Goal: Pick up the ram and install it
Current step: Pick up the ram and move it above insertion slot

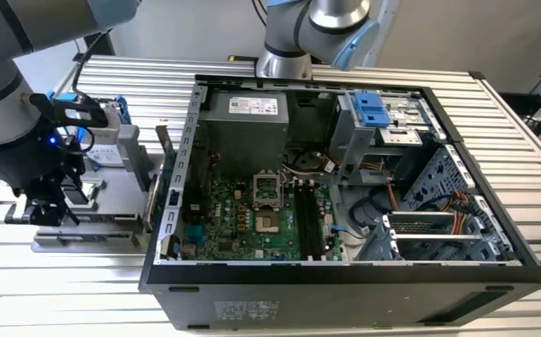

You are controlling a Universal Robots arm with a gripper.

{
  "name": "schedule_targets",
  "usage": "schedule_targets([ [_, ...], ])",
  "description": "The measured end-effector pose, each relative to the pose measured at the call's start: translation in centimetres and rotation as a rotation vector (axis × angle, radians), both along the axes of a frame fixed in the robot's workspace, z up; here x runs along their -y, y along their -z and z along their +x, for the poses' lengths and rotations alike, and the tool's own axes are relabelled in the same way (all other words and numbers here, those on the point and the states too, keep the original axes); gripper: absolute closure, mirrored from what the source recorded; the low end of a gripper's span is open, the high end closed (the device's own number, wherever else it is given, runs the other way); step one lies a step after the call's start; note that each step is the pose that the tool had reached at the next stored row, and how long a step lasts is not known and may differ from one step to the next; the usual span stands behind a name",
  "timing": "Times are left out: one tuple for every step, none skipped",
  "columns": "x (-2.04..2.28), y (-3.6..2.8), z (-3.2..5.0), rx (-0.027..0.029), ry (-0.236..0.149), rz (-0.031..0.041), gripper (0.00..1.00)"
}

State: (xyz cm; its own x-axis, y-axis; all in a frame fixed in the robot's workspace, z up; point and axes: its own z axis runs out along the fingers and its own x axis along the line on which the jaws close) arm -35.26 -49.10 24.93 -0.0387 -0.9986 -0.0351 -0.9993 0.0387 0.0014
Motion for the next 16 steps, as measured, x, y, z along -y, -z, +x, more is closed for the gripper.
schedule_targets([
  [0.06, 0.55, 0.0, -0.0001, 0.0, -0.0001, 0.0],
  [0.08, 0.74, 0.0, -0.0001, 0.0, -0.0001, 0.0],
  [0.1, 0.92, 0.0, -0.0001, 0.0, 0.0, 0.0],
  [0.13, 1.1, 0.0, -0.0001, 0.0, 0.0, 0.0],
  [0.15, 1.28, 0.0, -0.0001, 0.0, 0.0, 0.0],
  [0.18, 1.46, 0.0, 0.0, 0.0, 0.0, 0.0],
  [0.25, 1.65, 0.01, -0.0002, 0.0, -0.0002, 0.0],
  [0.32, 1.81, 0.0, -0.0004, 0.0, -0.0002, 0.0],
  [0.38, 1.99, 0.0, -0.0004, 0.0, -0.0001, 0.0],
  [0.46, 2.17, 0.0, -0.0006, 0.0, -0.0001, 0.0],
  [0.54, 2.35, 0.0, -0.0007, 0.0, 0.0, 0.0],
  [0.62, 2.55, 0.0, -0.0006, 0.0, 0.0001, 0.0],
  [0.67, 2.71, 0.0, -0.0008, 0.0, 0.0, 0.0],
  [0.71, 2.9, 0.0, -0.0008, 0.0, -0.0001, 0.0],
  [0.73, 3.08, -0.01, -0.0008, 0.0, -0.0001, 0.0],
  [0.75, 3.27, 0.0, -0.0008, 0.001, 0.0, 0.0],
])
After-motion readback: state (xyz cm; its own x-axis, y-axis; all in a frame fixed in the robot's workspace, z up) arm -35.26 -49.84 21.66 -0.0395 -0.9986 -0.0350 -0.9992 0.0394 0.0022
